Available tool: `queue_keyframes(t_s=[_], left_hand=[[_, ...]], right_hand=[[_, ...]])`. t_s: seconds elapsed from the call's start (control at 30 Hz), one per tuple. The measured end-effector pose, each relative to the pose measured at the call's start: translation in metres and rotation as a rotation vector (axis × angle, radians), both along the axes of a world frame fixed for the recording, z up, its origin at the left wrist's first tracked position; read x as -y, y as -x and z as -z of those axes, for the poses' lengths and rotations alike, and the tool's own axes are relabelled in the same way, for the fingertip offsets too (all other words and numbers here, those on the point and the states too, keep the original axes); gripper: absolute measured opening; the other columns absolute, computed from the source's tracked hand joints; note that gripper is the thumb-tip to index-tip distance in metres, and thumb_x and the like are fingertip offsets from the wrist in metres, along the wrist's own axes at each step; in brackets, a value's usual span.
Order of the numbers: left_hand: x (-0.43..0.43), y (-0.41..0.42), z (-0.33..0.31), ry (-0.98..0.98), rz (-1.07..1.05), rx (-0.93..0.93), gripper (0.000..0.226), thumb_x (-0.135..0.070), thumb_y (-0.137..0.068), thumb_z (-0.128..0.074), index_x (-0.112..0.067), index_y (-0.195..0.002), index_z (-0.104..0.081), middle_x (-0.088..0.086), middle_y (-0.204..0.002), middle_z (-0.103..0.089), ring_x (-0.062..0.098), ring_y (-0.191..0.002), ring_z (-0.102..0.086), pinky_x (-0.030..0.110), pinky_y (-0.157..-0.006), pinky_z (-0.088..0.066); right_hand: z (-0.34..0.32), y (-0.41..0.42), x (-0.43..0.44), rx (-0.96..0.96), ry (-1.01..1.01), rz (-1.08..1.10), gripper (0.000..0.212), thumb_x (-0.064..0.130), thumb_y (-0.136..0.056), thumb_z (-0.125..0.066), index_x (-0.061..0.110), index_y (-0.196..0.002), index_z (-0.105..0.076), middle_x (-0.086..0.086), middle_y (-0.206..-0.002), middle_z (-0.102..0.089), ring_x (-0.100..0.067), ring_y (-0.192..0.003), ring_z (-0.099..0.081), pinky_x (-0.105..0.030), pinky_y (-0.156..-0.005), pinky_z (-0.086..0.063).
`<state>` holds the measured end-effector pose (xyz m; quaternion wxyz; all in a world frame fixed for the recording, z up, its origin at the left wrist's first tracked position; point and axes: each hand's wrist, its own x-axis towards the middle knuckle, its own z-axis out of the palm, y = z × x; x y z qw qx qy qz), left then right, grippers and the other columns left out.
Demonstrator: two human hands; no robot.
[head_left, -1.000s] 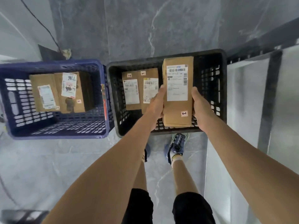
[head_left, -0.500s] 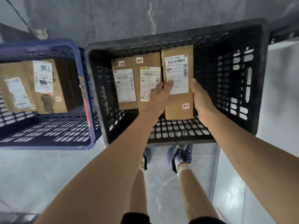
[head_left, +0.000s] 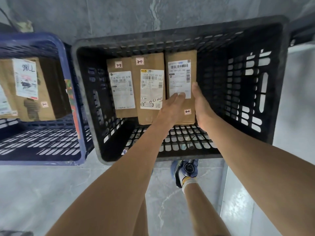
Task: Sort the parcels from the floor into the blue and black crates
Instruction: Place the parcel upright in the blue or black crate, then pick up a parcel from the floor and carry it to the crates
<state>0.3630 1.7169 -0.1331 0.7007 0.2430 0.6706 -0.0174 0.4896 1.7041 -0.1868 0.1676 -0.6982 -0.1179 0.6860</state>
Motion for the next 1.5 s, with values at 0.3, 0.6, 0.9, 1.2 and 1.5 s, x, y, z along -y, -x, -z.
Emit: queue_keyframes(t_s=[0.3,0.6,0.9,1.2,1.5], left_hand=[[0.006,0.001,0.002,-0.043,-0.085,-0.009,0.071,-0.074,-0.084,-0.032,-0.041,-0.144,-0.049,0.0,-0.15,-0.052,0.025,-0.137,-0.047,0.053,-0.117,-0.034],[-0.028,0.019,-0.118,-0.145,-0.269,-0.018,0.078,-0.08,-0.09,-0.036,-0.036,-0.153,-0.043,-0.007,-0.157,-0.045,0.018,-0.144,-0.041,0.055,-0.118,-0.032],[-0.079,0.036,-0.349,-0.381,-0.315,0.047,0.102,-0.093,-0.073,-0.04,-0.032,-0.155,-0.042,-0.008,-0.16,-0.042,0.014,-0.147,-0.037,0.051,-0.123,-0.026],[-0.112,0.027,-0.559,-0.549,-0.156,0.228,0.073,-0.069,-0.098,-0.037,-0.026,-0.157,-0.04,-0.004,-0.16,-0.041,0.017,-0.147,-0.037,0.046,-0.124,-0.027],[-0.096,0.002,-0.717,-0.811,0.076,0.531,0.062,-0.063,-0.101,-0.039,-0.024,-0.148,-0.051,-0.006,-0.145,-0.055,0.009,-0.132,-0.051,0.038,-0.111,-0.041]], right_hand=[[-0.017,-0.001,-0.005,0.032,0.034,-0.023,0.061,0.068,-0.107,-0.023,0.036,-0.147,-0.056,0.02,-0.11,-0.068,0.001,-0.104,-0.063,-0.026,-0.09,-0.047],[-0.157,0.008,-0.041,0.048,-0.146,0.071,0.059,0.055,-0.112,-0.023,0.025,-0.16,-0.037,0.034,-0.126,-0.043,0.024,-0.085,-0.057,-0.001,-0.074,-0.046],[-0.375,0.002,-0.094,0.007,-0.497,0.114,0.095,0.079,-0.085,-0.034,0.031,-0.166,-0.022,0.01,-0.174,-0.02,-0.009,-0.159,-0.019,-0.036,-0.128,-0.016],[-0.608,-0.01,-0.096,0.093,-0.779,0.308,0.092,0.082,-0.082,-0.033,0.038,-0.163,-0.031,0.014,-0.168,-0.031,-0.006,-0.151,-0.032,-0.038,-0.128,-0.023],[-0.778,0.006,-0.023,0.239,-0.953,0.577,0.066,0.064,-0.104,-0.025,0.033,-0.161,-0.036,0.029,-0.145,-0.047,0.019,-0.114,-0.053,0.0,-0.081,-0.043]])
